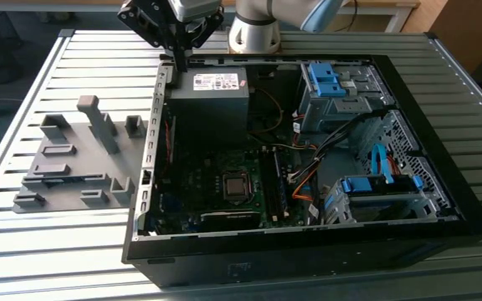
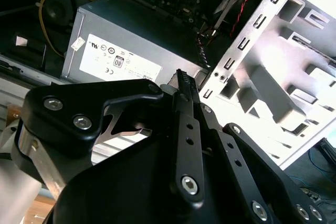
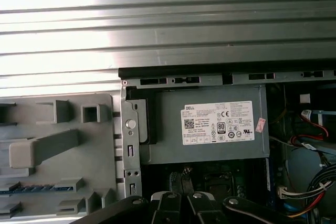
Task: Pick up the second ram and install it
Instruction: 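Reach for the second ram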
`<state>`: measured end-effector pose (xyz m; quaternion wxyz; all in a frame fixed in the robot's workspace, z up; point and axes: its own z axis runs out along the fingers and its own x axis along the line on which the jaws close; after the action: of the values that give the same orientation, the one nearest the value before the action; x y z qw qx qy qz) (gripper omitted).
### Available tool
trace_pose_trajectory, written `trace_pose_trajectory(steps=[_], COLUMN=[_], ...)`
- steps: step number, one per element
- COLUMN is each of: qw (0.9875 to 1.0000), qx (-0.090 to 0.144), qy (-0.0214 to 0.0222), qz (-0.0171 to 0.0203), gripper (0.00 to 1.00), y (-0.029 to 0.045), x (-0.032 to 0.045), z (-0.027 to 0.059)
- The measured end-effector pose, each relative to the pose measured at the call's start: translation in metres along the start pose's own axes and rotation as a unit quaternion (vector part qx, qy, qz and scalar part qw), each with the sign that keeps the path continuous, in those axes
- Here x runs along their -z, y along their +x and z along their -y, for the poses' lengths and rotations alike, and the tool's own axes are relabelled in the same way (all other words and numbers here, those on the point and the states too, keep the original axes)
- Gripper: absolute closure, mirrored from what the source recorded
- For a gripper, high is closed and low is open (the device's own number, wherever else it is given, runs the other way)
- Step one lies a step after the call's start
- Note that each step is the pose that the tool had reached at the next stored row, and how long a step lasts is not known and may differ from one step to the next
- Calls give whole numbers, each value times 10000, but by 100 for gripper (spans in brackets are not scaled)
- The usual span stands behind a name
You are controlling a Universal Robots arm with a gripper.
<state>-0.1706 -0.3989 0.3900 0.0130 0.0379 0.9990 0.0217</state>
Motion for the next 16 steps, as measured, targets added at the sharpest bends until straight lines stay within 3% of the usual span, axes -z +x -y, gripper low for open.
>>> trace_pose_trajectory(steps=[16], qw=[10000], qx=[0], qy=[0], qz=[0], gripper=[89], y=[45], x=[-5], z=[4])
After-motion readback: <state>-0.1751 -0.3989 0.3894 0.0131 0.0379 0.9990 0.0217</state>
